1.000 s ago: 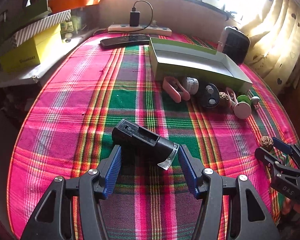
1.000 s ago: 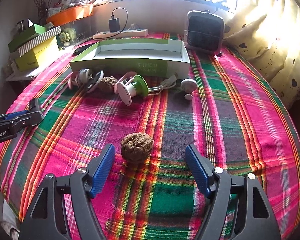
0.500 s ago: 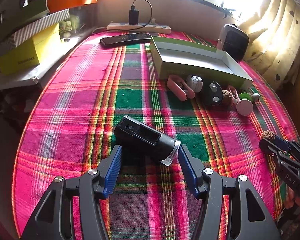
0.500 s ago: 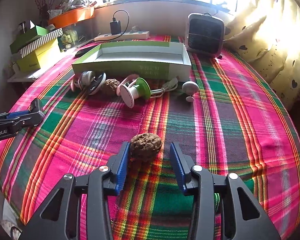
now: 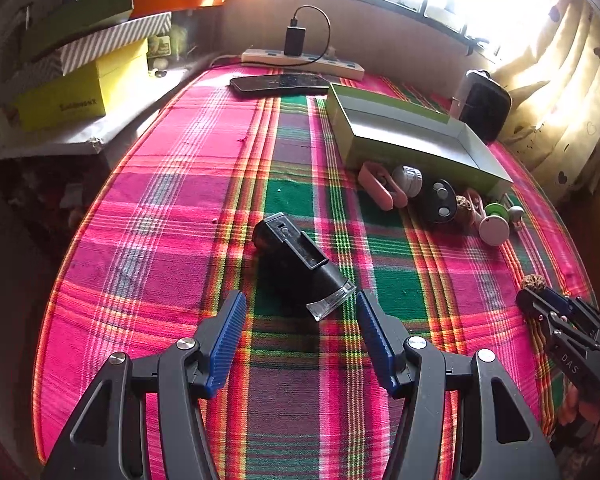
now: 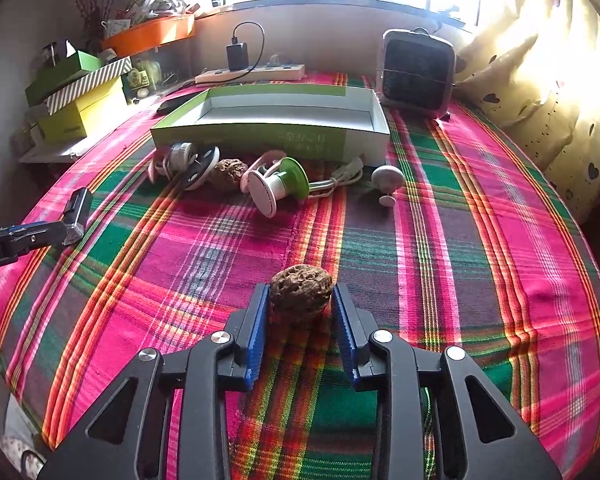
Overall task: Organize objects
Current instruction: 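Close the right gripper on the walnut while the left gripper closes on the black flashlight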
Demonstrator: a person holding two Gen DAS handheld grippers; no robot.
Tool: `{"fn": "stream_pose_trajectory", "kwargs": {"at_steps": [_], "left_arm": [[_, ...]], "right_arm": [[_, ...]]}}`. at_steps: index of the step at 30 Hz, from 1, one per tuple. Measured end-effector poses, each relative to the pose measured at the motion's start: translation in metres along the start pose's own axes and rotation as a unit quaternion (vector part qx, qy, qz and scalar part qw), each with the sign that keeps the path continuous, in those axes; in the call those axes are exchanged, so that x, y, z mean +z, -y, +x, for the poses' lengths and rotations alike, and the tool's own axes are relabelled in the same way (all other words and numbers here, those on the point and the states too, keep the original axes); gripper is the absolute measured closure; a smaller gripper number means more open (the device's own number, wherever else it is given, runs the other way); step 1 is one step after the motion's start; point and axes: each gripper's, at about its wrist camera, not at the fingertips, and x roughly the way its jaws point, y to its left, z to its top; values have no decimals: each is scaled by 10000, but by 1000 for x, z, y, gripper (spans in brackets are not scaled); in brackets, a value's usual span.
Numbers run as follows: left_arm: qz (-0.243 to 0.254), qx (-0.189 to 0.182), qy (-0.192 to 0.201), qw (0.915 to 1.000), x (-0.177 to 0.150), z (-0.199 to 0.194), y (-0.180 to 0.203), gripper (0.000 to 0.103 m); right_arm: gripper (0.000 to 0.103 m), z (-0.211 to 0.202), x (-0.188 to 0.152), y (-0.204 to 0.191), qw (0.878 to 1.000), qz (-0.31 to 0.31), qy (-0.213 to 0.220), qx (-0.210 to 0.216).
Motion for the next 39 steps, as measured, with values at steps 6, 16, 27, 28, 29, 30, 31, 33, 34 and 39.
{"fn": "stream_pose_trajectory", "kwargs": {"at_steps": [6, 16, 27, 28, 29, 30, 31, 33, 34, 39], "left_arm": [[155, 75, 2, 9999, 6, 8, 18, 46], [227, 468, -144, 9985, 11, 24, 16, 46], [173, 649, -147, 9976, 14, 23, -4, 46], [161, 682, -155, 9974, 15, 24, -6, 46], [131, 708, -157, 9973, 17, 25, -8, 47], [118, 727, -159, 9972, 19, 26, -9, 47], [121, 754, -164, 9969, 20, 27, -10, 47], [186, 811, -155, 9964, 22, 30, -9, 47], [230, 835, -124, 9962, 23, 31, -8, 46], [222, 825, -69, 9963, 25, 32, -9, 47]], "right_arm": [[70, 0, 0, 1, 10000, 4, 7, 32], [70, 1, 2, 2, 10000, -5, 31, 84], [70, 4, 5, 3, 9999, -4, 6, 145], [70, 4, 4, 3, 9999, -4, 3, 152], [70, 4, 5, 3, 9999, -3, 0, 158], [70, 4, 5, 3, 9999, 0, -4, 167], [70, 4, 5, 3, 9998, 3, -6, 173], [70, 4, 5, 4, 9998, 9, -10, 177], [70, 5, 5, 4, 9998, 14, -15, 181], [70, 5, 6, 4, 9998, 22, -28, 190]]}}
